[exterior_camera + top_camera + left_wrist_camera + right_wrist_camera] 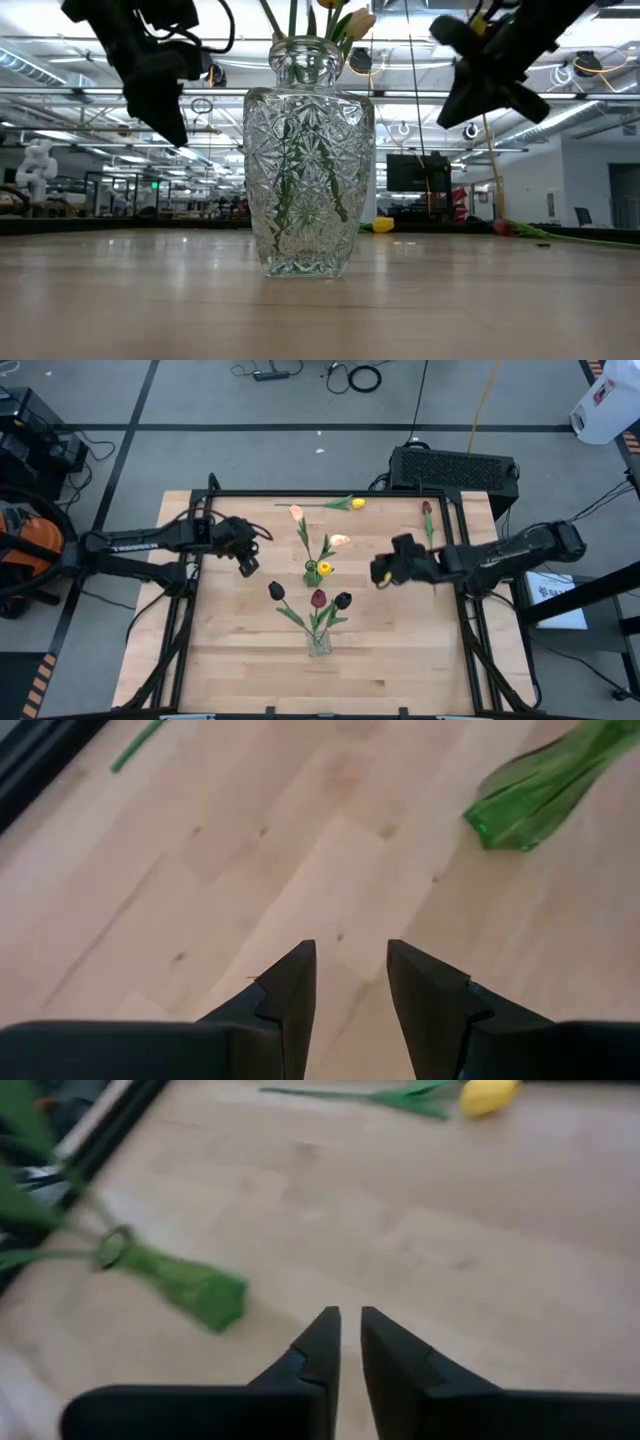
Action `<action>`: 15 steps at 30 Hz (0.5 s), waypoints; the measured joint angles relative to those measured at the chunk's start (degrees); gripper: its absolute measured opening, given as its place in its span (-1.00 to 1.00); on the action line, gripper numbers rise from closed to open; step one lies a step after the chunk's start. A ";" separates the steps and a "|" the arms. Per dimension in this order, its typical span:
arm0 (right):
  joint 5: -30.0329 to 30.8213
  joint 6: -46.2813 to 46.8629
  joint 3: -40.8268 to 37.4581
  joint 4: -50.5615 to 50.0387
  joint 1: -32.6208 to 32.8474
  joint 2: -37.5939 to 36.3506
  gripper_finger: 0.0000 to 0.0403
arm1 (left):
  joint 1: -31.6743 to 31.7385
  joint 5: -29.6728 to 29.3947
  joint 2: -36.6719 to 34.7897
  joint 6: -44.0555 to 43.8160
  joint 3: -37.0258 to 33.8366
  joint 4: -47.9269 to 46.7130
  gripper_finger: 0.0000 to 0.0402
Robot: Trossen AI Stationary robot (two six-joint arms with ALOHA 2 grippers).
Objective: Sort flowers into vase by color
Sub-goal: Put the red flower into the transparent vase
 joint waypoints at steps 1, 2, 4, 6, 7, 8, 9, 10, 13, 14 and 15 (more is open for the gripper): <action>-0.87 -1.85 0.19 0.03 -1.91 0.00 -0.79 | 0.59 0.02 0.00 0.48 0.00 0.10 -0.34; -1.48 -3.51 0.38 0.00 -3.84 0.00 -0.75 | 1.05 0.04 0.00 0.50 0.00 0.20 -0.34; -3.16 -5.63 0.62 0.02 -7.86 0.00 -0.67 | 2.06 0.03 0.00 0.50 0.00 0.96 -0.34; -5.22 -5.91 0.64 -0.27 -12.24 0.00 -0.58 | 2.77 0.04 0.00 0.38 0.00 2.13 -0.34; -6.78 -6.01 0.64 -0.62 -14.49 0.00 -0.54 | 3.10 0.05 0.00 -0.15 0.00 2.57 -0.34; -8.44 -6.32 0.64 -1.06 -16.79 0.00 -0.50 | 3.40 0.08 0.00 -0.87 0.00 3.12 -0.34; -10.63 -7.52 0.64 -1.56 -19.22 0.00 -0.46 | 3.62 0.18 0.02 -1.12 0.00 3.68 -0.34; -12.78 -9.36 0.64 -2.03 -21.50 0.00 -0.42 | 3.79 0.48 0.02 -1.40 0.00 4.10 -0.34; -18.36 -15.32 0.64 -2.55 -28.00 0.00 -0.29 | 4.50 1.43 0.02 -2.45 0.00 5.06 -0.34; -19.90 -17.54 0.64 -2.54 -29.94 0.00 -0.25 | 4.70 1.56 0.01 -2.56 0.00 5.17 -0.34; -21.21 -19.56 0.64 -2.55 -31.87 0.00 -0.20 | 4.87 1.55 0.00 -2.58 0.00 5.37 -0.34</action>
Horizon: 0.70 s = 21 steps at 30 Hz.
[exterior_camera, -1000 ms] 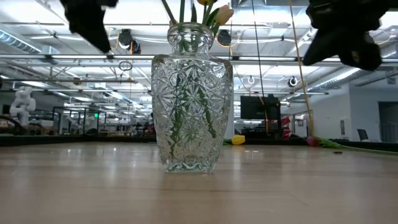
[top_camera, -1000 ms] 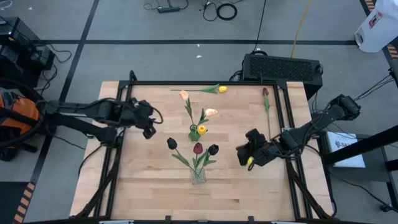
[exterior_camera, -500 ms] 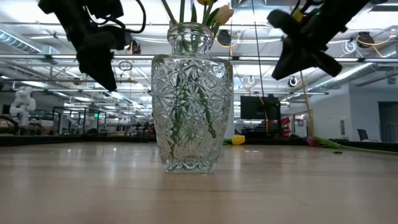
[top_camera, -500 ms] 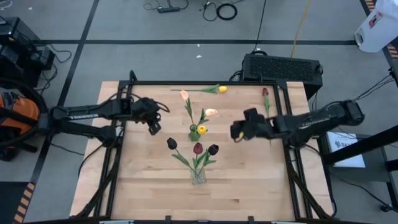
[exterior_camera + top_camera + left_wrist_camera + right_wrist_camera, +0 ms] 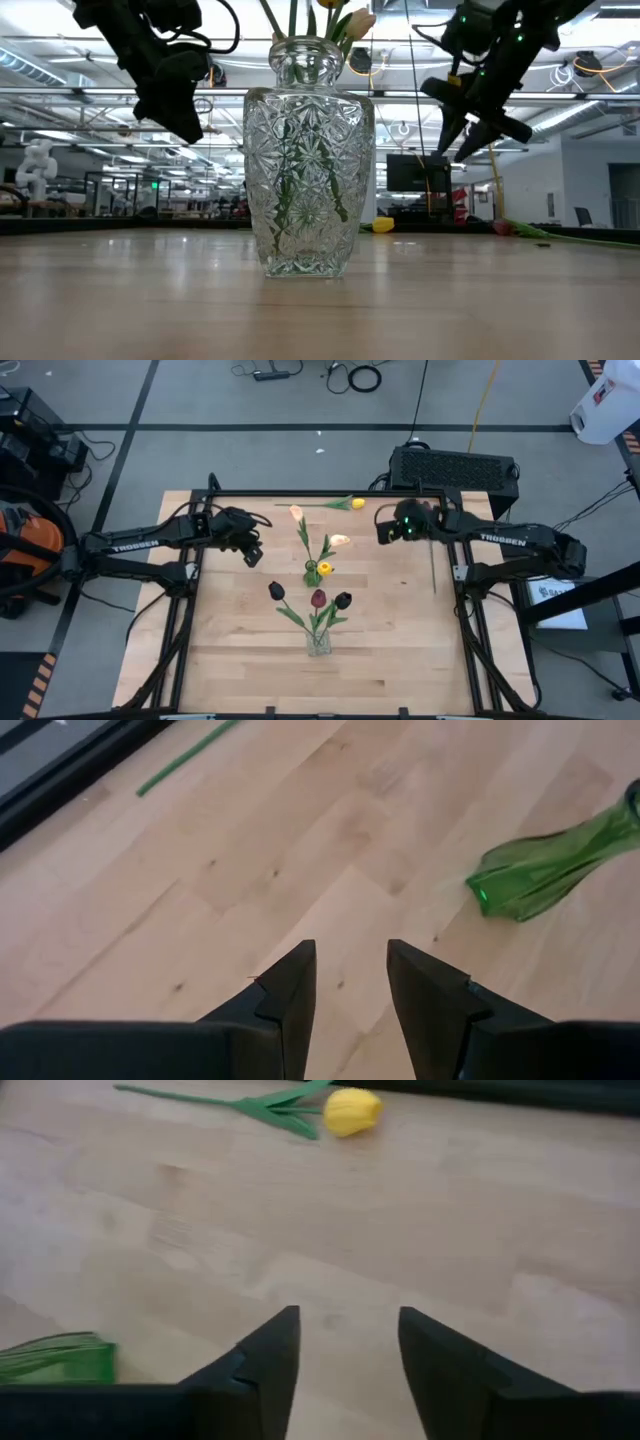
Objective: Sort flowers into vase by color
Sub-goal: Put the red flower into the transparent vase
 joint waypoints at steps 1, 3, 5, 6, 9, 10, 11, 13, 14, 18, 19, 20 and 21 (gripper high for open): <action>-1.10 -2.04 0.00 0.02 -1.75 0.00 -0.15 | 0.13 0.01 0.00 0.00 0.00 0.19 -0.34; -2.66 -5.49 0.00 0.02 -4.92 0.00 -0.06 | 0.47 0.01 0.02 -0.59 0.00 0.26 -0.34; -3.74 -9.14 0.00 0.04 -7.76 0.00 0.03 | 0.84 0.02 0.02 -1.63 0.00 0.26 -0.34; -4.04 -10.92 0.02 0.07 -9.02 0.00 0.07 | 1.03 0.04 0.02 -2.14 0.00 0.26 -0.34; -3.94 -15.57 1.07 -0.76 -12.34 0.15 0.17 | 1.43 0.04 0.02 -3.01 0.00 0.26 -0.34; -3.88 -16.94 1.88 -1.34 -13.33 0.51 0.19 | 1.45 0.04 0.02 -3.03 0.00 0.26 -0.34; -3.84 -17.89 2.73 -1.98 -14.37 0.99 0.20 | 1.48 0.04 0.02 -3.09 0.00 0.27 -0.34; -3.33 -19.35 4.88 -5.18 -16.81 2.61 0.21 | 1.48 0.02 0.02 -4.22 0.00 0.32 -0.34; -2.90 -19.72 6.25 -7.09 -18.09 3.83 0.20 | 1.48 0.02 0.02 -4.48 0.00 0.32 -0.34; -2.14 -20.21 11.22 -15.11 -23.31 10.47 0.17 | 1.48 -0.04 0.02 -4.96 0.00 0.33 -0.34; -2.27 -20.11 12.33 -16.82 -24.39 12.29 0.16 | 1.48 -0.12 0.02 -5.39 0.00 0.34 -0.34; -2.27 -19.87 13.16 -18.35 -25.37 13.99 0.15 | 1.44 -0.27 0.02 -5.79 0.00 0.32 -0.34; -2.31 -19.58 13.65 -19.90 -26.36 15.62 0.14 | 1.43 -0.33 0.02 -6.01 0.00 0.32 -0.34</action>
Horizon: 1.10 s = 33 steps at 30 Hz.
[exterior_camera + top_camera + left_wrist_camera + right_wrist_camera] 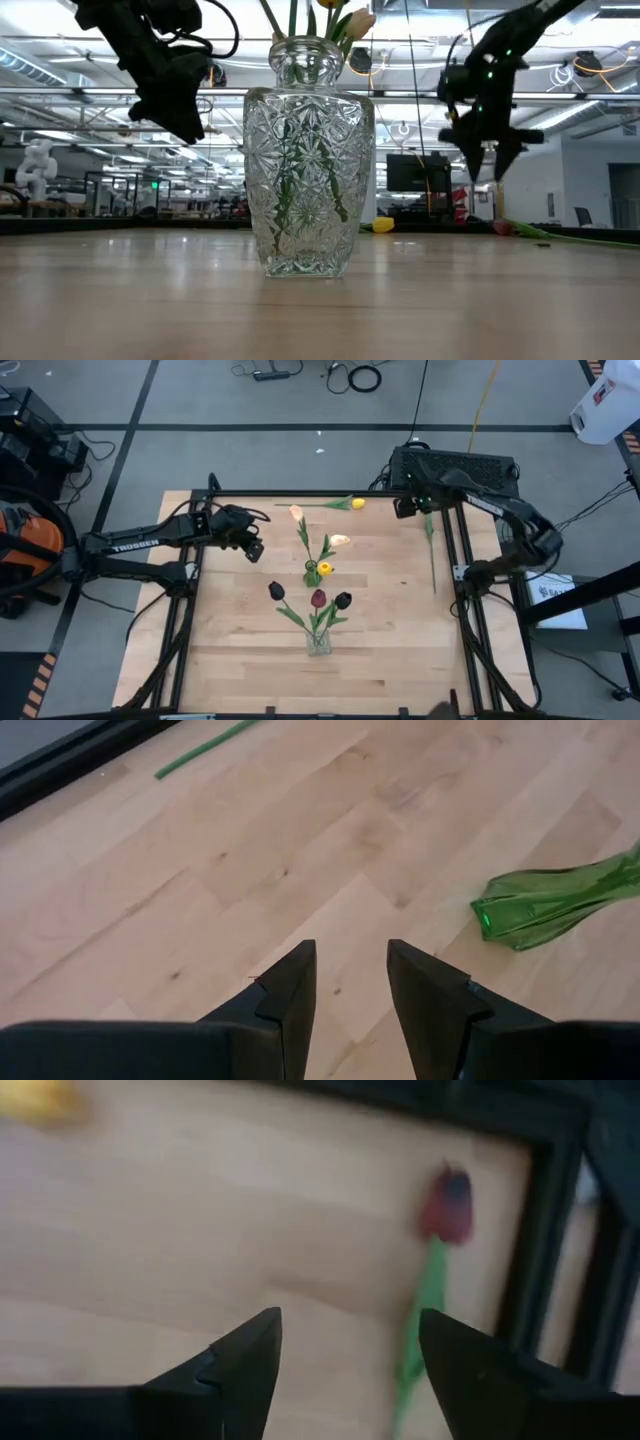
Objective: Sort flowers into vase by color
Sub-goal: Put the red flower into the transparent vase
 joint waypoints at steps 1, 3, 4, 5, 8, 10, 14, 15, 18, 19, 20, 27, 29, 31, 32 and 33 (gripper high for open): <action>-0.05 0.23 0.21 -1.47 -0.93 1.56 0.14 | 0.00 -0.02 0.02 -0.02 0.00 0.00 -0.34; -0.34 0.17 -0.06 -3.30 -2.44 4.22 0.12 | 0.00 -0.04 0.02 -0.35 0.00 0.00 -0.34; -0.62 0.17 -0.47 -3.63 -3.14 5.23 0.11 | 0.00 -0.04 0.02 -1.09 0.00 0.00 -0.34; -1.40 0.16 -1.08 -3.66 -3.80 5.94 0.10 | 0.00 -0.08 0.02 -1.45 0.00 0.00 -0.34; -1.68 0.67 -3.26 -2.94 -5.25 7.41 0.07 | 0.00 -0.13 0.02 -1.53 0.00 -0.01 -0.34; -0.34 1.09 -4.67 -1.59 -5.81 7.57 0.05 | 0.00 -0.13 0.02 -1.53 0.00 0.01 -0.34; 0.05 2.43 -5.75 1.29 -5.74 7.62 0.02 | 0.00 -0.15 0.04 -1.53 0.02 0.03 -0.34; -0.04 2.82 -5.76 1.14 -5.74 7.62 0.01 | 0.00 -0.15 0.03 -1.53 0.02 0.07 -0.34; -0.07 4.59 -5.76 1.67 -5.74 7.70 -0.04 | 0.00 -0.17 0.04 -1.55 0.02 0.20 -0.34; 0.05 5.10 -5.76 1.67 -5.76 7.79 -0.06 | 0.00 -0.17 0.02 -1.56 0.02 0.24 -0.34; 0.19 5.69 -5.76 1.71 -5.74 7.96 -0.09 | 0.00 -0.17 0.02 -1.57 0.02 0.24 -0.34; 4.21 7.91 -5.76 0.81 -4.31 11.64 -0.28 | 0.00 -0.19 0.02 -1.57 0.02 0.23 -0.34; 5.94 8.06 -5.76 0.38 -3.66 13.11 -0.32 | 0.00 -0.20 0.02 -1.57 0.02 0.23 -0.34; 6.53 8.13 -5.76 -0.12 -3.23 14.56 -0.35 | 0.00 -0.20 0.02 -1.53 0.02 0.24 -0.34; 6.29 8.21 -5.76 -0.47 -3.23 15.44 -0.36 | 0.00 -0.20 0.02 -1.53 0.02 0.22 -0.34; 6.19 8.41 -5.76 -0.78 -3.21 16.40 -0.37 | 0.00 -0.20 0.02 -1.53 0.02 0.24 -0.34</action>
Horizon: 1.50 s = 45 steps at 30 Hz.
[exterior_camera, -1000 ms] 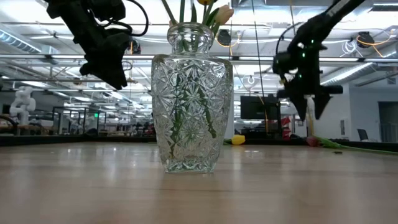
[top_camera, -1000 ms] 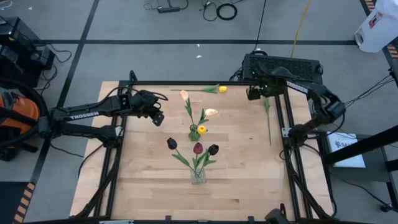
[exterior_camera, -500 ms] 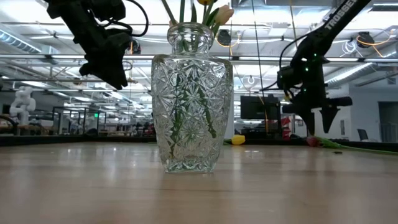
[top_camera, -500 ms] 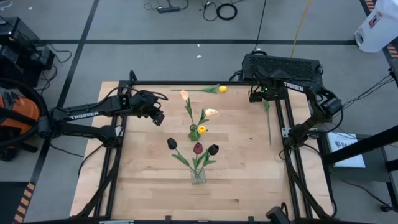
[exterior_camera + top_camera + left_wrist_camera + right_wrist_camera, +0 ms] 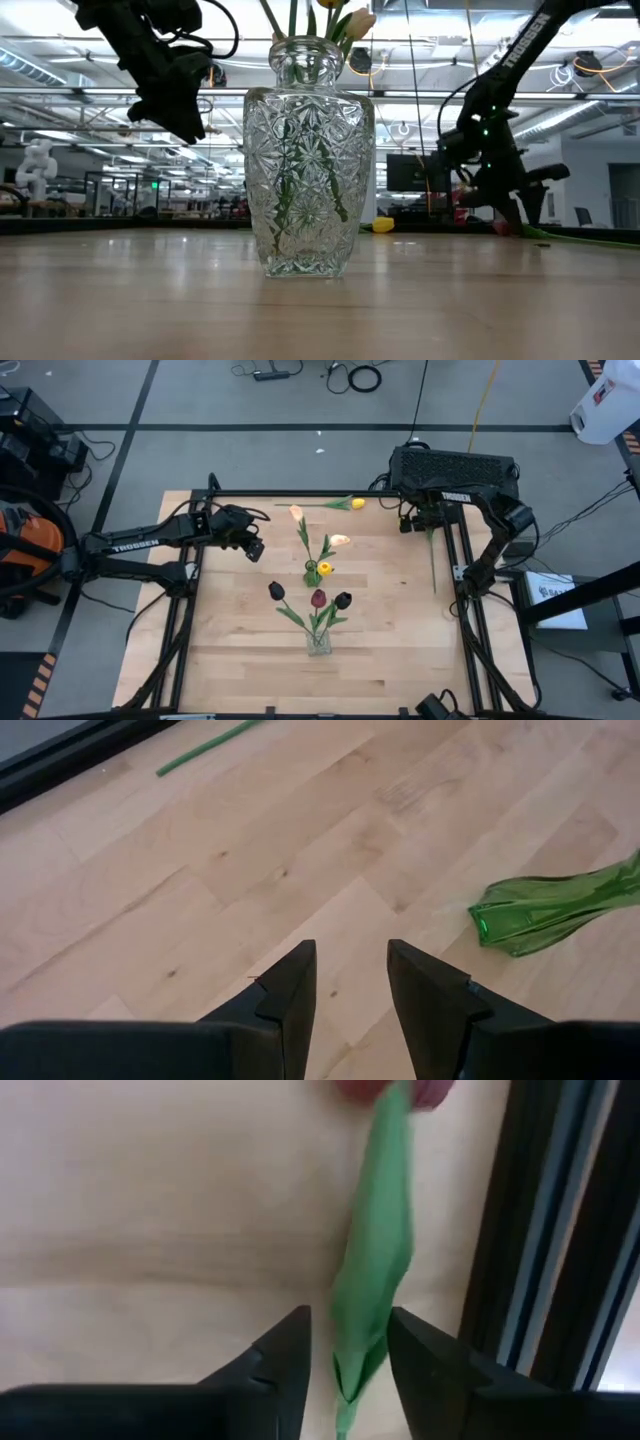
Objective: Sort flowers into vase by color
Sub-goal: Put the red flower into the transparent vase
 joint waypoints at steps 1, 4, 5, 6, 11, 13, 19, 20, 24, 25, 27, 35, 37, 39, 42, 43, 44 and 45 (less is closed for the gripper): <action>-0.01 0.00 0.00 -0.28 0.00 0.87 -0.38 | 0.00 0.00 0.00 0.00 0.00 0.00 -0.34; 1.19 0.08 0.14 -0.99 1.05 2.11 -0.39 | 0.00 0.00 0.00 0.02 0.00 -0.01 -0.34; 1.45 0.06 0.17 -0.97 1.33 2.24 -0.40 | 0.00 0.00 0.00 0.02 0.00 0.00 -0.34; 1.23 0.03 0.15 -0.91 1.49 2.24 -0.42 | 0.00 0.00 0.00 0.02 0.00 -0.01 -0.34; -1.22 -1.19 0.13 -0.30 1.38 1.87 -0.68 | 0.00 0.00 0.00 0.48 0.00 -0.01 -0.34; -2.72 -2.49 0.10 -0.32 1.44 1.78 -0.85 | 0.00 0.00 0.00 0.52 0.00 -0.02 -0.34; -6.32 -4.81 -0.01 1.88 4.08 1.22 -0.96 | 0.00 0.00 0.00 0.58 0.00 0.00 -0.34; -6.97 -4.56 -0.04 2.62 4.95 0.52 -0.97 | 0.00 0.00 0.00 0.57 0.00 -0.01 -0.34; -8.37 -3.94 0.00 3.76 8.49 -5.36 -0.98 | 0.00 0.00 0.00 0.48 0.00 -0.04 -0.34; -7.18 -3.09 -0.02 3.55 9.41 -7.64 -0.99 | 0.00 -0.04 0.00 0.48 0.00 -0.02 -0.34; -5.49 -1.00 -0.02 4.07 11.59 -12.91 -0.99 | -0.02 -0.72 0.00 0.48 0.00 -0.08 -0.34; 1.10 9.85 0.00 4.11 25.93 -35.72 -1.00 | -0.22 -1.31 0.00 0.30 0.00 0.00 -0.34; 5.23 13.32 0.00 4.03 31.27 -40.04 -1.00 | -0.80 -1.30 0.00 1.69 0.00 0.01 -0.34; 9.68 17.29 0.02 3.99 36.93 -43.41 -1.00 | -1.68 -1.21 0.00 4.00 0.00 0.00 -0.34; 14.10 22.40 0.04 3.97 45.78 -45.51 -1.00 | -3.17 -1.02 -0.04 5.43 0.00 0.00 -0.34; 15.13 23.69 0.04 3.96 48.66 -45.46 -1.00 | -3.61 -0.98 -0.04 5.77 0.02 0.02 -0.34; 16.11 24.91 0.04 3.97 51.45 -45.14 -1.00 | -4.09 -0.96 -0.04 5.92 0.00 -0.02 -0.34; 17.12 25.86 0.04 4.05 54.27 -44.62 -1.00 | -4.45 -0.96 -0.04 5.90 0.00 -0.02 -0.34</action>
